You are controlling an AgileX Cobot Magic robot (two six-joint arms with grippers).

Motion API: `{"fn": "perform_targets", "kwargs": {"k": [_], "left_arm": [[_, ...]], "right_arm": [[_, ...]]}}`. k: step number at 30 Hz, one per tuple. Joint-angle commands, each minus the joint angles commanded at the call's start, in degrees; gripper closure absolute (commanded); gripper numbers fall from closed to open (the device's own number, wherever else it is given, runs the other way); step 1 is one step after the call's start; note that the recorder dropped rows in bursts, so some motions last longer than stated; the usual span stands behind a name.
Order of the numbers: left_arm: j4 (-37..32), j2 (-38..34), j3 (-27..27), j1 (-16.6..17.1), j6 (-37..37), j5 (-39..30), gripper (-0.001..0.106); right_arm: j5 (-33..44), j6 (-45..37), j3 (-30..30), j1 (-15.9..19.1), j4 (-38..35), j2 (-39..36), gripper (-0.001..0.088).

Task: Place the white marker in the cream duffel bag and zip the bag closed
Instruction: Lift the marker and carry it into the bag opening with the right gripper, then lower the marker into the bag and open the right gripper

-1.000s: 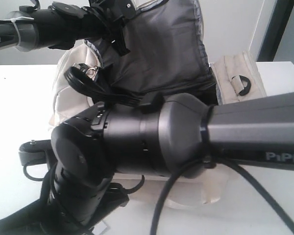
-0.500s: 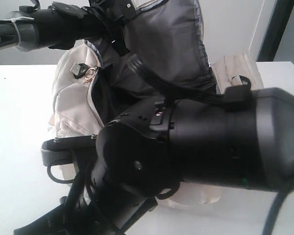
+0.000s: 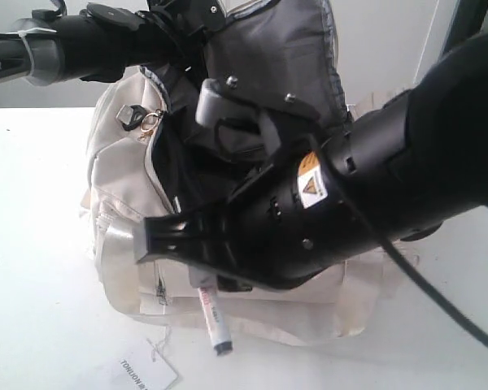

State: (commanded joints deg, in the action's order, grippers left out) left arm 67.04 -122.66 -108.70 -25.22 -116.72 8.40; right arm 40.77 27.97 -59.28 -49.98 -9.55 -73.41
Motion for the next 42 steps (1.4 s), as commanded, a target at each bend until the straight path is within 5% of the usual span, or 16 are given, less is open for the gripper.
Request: {"fn": "perform_targets", "kwargs": {"k": [6,15,25,32,42], "left_arm": [[0.0,0.0,0.0,0.0,0.0,0.0,0.105],[0.0,0.0,0.0,0.0,0.0,0.0,0.105],[0.0,0.0,0.0,0.0,0.0,-0.11,0.105],[0.0,0.0,0.0,0.0,0.0,-0.11,0.105],[0.0,0.0,0.0,0.0,0.0,-0.11,0.105]], "right_arm": [[-1.28,-2.81,-0.25,7.94,0.58,0.0,0.0868],[-2.04,-9.38,-2.22,15.06,0.24,-0.86,0.0868],[3.33,-21.05,-12.74,17.02,0.55,-11.03,0.0868],[3.11,-38.47,-16.75,17.02,3.28,-18.73,0.0868],[2.68,-30.31,-16.75,17.02,17.15,-26.27,0.0868]]}}
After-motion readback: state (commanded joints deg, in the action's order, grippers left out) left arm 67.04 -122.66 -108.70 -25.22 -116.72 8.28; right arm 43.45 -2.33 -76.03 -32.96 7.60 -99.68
